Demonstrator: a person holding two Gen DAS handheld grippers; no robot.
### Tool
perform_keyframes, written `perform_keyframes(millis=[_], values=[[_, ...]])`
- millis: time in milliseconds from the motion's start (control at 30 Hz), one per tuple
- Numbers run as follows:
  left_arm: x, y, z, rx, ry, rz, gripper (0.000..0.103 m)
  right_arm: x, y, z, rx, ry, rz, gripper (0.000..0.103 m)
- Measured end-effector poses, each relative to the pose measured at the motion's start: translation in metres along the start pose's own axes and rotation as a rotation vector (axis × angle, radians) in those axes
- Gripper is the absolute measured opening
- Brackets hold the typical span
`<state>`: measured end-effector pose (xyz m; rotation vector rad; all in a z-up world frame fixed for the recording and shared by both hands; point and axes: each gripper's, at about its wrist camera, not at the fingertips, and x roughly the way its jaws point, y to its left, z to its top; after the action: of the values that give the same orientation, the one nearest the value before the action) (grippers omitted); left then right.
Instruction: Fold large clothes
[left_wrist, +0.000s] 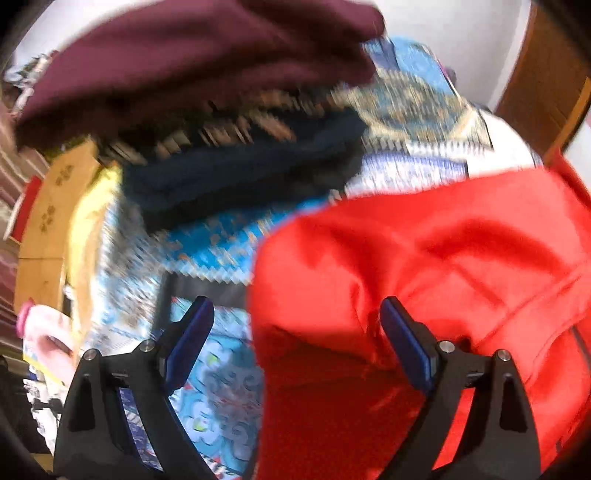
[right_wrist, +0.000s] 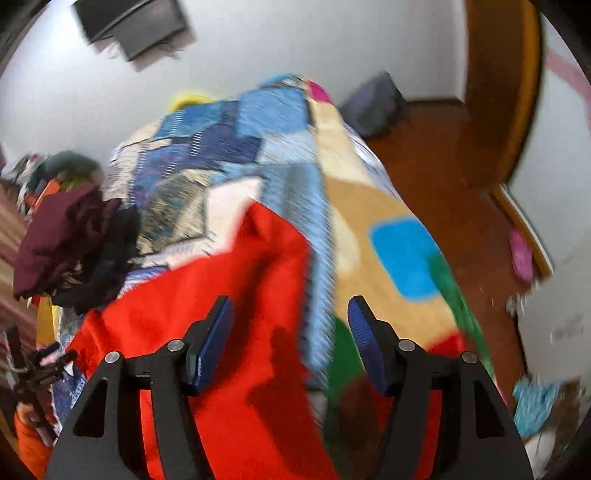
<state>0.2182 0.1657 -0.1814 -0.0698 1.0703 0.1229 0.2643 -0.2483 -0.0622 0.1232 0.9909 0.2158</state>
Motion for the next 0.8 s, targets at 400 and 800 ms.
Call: perform_keyframes(millis=[400, 800], values=[[0.056, 0.019, 0.028, -0.107, 0.097, 0.043, 0.092, 0.106, 0.007, 0.037, 0.022, 0.129, -0.068, 0.071], [0.092, 0.039, 0.005, -0.241, 0.156, -0.026, 0.094, 0.076, -0.090, -0.001, 0.258, 0.089, -0.210, 0.071]])
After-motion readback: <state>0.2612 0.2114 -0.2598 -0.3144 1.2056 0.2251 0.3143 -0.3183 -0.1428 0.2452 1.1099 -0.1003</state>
